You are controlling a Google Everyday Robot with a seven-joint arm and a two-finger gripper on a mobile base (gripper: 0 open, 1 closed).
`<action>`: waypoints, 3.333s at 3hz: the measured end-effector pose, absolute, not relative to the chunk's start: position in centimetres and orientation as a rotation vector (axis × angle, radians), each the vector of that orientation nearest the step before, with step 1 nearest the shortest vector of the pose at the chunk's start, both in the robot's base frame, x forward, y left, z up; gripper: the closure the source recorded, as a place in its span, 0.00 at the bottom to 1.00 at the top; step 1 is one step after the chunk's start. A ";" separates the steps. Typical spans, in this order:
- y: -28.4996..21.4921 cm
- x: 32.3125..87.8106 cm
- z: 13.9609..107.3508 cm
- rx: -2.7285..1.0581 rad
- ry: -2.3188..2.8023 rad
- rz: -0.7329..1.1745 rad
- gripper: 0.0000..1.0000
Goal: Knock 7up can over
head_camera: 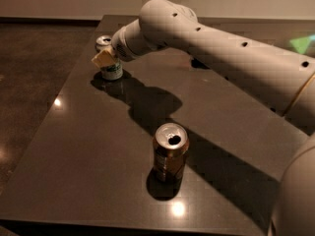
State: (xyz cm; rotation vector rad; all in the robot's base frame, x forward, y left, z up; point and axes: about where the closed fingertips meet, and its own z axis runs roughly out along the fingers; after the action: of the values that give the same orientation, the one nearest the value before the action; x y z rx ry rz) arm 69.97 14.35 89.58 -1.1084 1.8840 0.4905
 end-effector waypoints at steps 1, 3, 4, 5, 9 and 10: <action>14.2 69.5 90.5 -1.097 1.872 0.483 0.77; 11.3 67.9 96.3 -1.155 1.932 0.276 1.00; 10.0 67.3 96.8 -1.196 1.988 0.204 1.00; 8.1 66.0 95.5 -1.276 2.106 0.135 1.00; 3.8 62.9 90.6 -1.554 2.420 0.101 0.82; 3.8 62.7 90.0 -1.609 2.450 0.100 0.59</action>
Offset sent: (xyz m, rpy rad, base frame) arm -0.0206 -0.0291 0.0751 -0.1210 -0.0764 -0.0605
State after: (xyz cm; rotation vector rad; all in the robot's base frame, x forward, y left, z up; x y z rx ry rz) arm 62.71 3.76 89.97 -1.6091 2.4497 0.1001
